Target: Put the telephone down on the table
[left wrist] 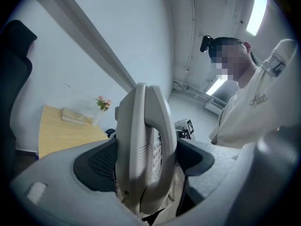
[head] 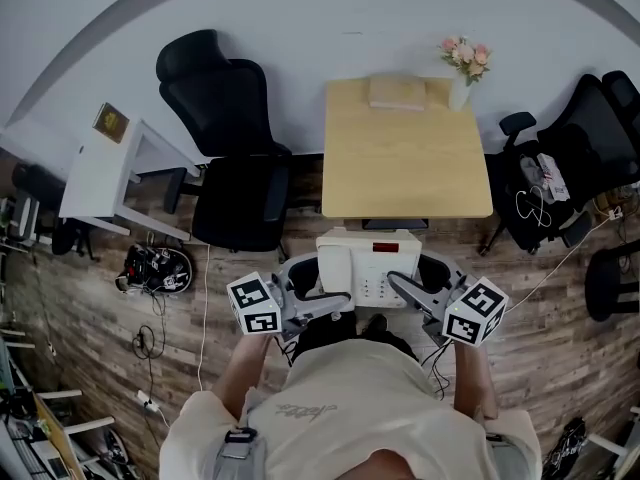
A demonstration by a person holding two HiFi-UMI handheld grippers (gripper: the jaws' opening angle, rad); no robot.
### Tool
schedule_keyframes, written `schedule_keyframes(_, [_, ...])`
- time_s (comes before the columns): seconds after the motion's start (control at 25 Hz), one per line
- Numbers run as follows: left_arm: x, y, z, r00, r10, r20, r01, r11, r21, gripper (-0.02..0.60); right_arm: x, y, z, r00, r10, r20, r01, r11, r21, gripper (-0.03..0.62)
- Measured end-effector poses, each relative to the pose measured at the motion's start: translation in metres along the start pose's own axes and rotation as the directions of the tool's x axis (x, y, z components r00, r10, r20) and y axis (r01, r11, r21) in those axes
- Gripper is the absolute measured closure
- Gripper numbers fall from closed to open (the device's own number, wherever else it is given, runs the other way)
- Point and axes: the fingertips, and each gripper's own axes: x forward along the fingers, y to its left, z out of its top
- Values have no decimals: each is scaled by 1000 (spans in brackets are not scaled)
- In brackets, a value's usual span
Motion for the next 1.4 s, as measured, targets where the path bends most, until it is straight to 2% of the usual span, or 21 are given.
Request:
schedule_keyframes(0.24, [-7, 50, 23, 999, -51, 15, 52, 998, -20, 198, 43, -23, 21, 998, -47, -42, 47, 999, -5, 372])
schedule_keyframes(0.44, [-8, 90, 59, 993, -107, 39, 107, 994, 8, 198, 74, -42, 54, 995, -97, -30, 96, 995, -32, 372])
schedule_keyframes(0.68, [-19, 133, 88, 987, -161, 20, 160, 986, 44, 198, 116, -56, 77, 991, -135, -16, 134, 989, -55, 372])
schedule_keyframes(0.84, [-22, 157, 102, 981, -189, 34, 188, 981, 39, 198, 137, -68, 91, 987, -161, -11, 160, 985, -62, 372])
schedule_keyframes(1.0, [-20, 190, 114, 979, -202, 35, 201, 979, 16, 198, 160, -89, 99, 984, -180, -12, 179, 983, -44, 372])
schedule_keyframes(1.16, [-19, 190, 113, 977, -210, 21, 210, 978, 12, 198, 159, -91, 96, 982, -187, -10, 187, 982, -20, 372])
schedule_keyframes(1.4, [-9, 210, 116, 983, -181, 19, 182, 983, -24, 198, 169, -113, 100, 985, -171, -17, 171, 985, -14, 372])
